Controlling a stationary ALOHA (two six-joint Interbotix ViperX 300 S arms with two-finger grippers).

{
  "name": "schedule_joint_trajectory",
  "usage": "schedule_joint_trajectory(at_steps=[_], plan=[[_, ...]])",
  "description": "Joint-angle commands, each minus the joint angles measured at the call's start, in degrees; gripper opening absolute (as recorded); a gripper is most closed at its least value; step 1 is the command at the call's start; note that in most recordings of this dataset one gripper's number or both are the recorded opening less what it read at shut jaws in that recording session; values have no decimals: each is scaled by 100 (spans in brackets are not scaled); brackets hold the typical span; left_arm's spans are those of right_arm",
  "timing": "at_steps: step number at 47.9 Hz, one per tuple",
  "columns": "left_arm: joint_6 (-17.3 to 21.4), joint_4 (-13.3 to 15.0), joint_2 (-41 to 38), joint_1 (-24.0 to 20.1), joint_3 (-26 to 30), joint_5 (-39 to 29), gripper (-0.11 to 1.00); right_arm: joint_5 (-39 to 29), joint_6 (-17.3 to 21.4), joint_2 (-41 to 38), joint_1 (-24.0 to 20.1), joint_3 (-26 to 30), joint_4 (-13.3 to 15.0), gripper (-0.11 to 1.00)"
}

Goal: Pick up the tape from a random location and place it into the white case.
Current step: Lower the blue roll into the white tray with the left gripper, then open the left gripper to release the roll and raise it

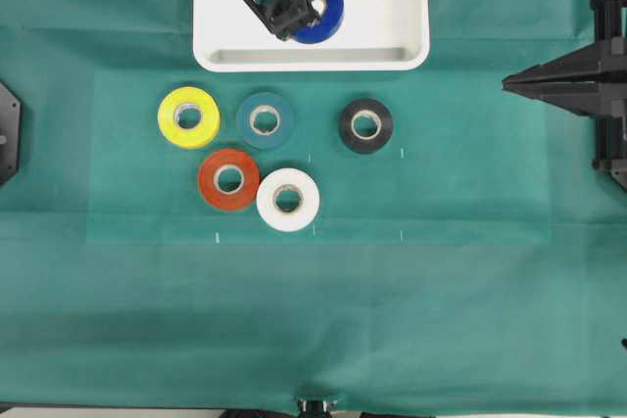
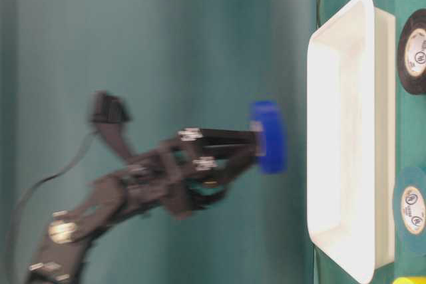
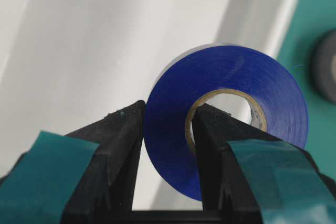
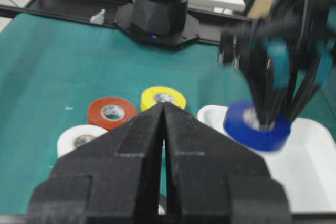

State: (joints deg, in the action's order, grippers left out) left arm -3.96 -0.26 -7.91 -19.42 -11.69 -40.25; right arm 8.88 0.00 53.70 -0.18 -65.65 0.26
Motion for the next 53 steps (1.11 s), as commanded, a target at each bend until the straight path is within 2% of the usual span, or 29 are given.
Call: schedule_joint_trajectory(at_steps=[1,9,22,53], plan=[[-9,-9,18,-70,-149,422,25,18,-9,-44,0,158,9,0],[-9,-18,-255,-211,-343,914,25,26,-9,-53,0,158,9,0],[9,-9,-633,-519,-492,1125,25,26,-9,-53,0,158,9,0],[-44,26,-765,-527,-431,1327,25,18,-9,-53,0,158,9,0]])
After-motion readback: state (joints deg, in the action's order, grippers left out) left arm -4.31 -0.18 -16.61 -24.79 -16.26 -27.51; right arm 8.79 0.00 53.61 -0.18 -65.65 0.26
